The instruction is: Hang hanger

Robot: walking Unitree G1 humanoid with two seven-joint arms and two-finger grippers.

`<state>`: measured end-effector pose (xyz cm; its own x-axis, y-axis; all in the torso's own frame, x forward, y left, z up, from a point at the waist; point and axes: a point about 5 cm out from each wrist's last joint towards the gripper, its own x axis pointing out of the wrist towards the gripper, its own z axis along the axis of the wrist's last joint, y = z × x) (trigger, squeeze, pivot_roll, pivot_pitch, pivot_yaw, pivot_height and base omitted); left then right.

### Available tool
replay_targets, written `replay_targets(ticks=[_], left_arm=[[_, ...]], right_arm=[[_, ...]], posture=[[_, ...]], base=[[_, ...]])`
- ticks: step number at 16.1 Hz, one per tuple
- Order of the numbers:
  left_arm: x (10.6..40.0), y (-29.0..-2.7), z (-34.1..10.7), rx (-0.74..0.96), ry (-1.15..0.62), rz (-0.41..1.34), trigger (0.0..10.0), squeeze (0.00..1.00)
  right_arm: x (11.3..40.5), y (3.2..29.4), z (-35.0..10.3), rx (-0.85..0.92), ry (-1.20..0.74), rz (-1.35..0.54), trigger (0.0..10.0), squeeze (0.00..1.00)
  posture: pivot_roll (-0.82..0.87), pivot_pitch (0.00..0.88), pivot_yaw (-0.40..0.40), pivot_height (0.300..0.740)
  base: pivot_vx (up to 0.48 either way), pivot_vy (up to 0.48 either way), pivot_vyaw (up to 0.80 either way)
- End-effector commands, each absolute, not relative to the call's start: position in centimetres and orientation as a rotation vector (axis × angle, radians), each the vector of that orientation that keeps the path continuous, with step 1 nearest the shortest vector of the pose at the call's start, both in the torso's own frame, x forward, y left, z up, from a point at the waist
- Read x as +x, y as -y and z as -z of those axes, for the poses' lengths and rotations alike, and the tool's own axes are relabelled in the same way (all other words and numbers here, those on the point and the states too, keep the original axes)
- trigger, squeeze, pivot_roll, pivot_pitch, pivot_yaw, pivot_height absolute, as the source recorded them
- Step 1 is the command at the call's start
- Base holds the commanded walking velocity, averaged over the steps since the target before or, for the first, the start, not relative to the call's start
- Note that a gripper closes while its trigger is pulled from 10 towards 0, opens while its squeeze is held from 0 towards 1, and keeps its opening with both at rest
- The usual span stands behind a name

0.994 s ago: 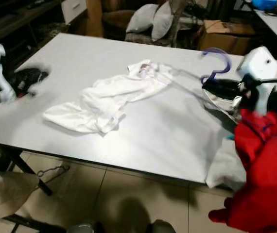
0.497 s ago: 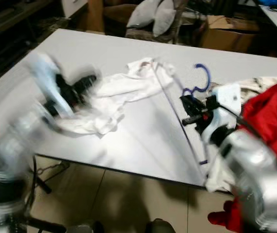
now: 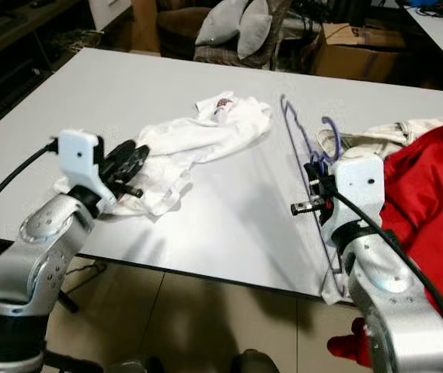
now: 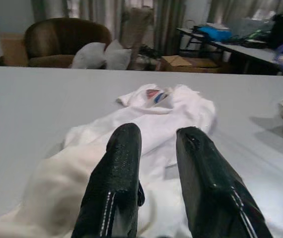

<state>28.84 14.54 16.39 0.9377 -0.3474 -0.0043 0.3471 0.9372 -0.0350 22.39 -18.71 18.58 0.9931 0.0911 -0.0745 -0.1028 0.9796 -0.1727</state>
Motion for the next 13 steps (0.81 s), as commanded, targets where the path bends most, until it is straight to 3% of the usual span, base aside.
replay_targets(ticks=[1,6,13], left_arm=[[28.6,-14.6,-16.9,-0.023,0.018,0.345,10.0,0.0],[28.2,-14.1,-17.6,-0.023,0.05,0.355,10.0,0.0],[29.1,-13.2,-17.8,-0.029,0.052,0.405,10.0,0.0]], right_arm=[[22.1,18.8,-19.2,-0.193,-0.024,-0.08,10.0,0.0],[21.1,17.2,-19.6,-0.113,-0.013,-0.168,10.0,0.0],[21.1,17.9,-20.5,-0.064,0.051,-0.03,10.0,0.0]], posture=[[-0.12,0.0,-0.016,0.74],[-0.14,0.0,-0.012,0.74],[-0.2,0.0,0.037,0.74]], base=[[0.0,-0.247,0.0],[0.0,-0.256,0.0],[0.0,-0.412,0.0]])
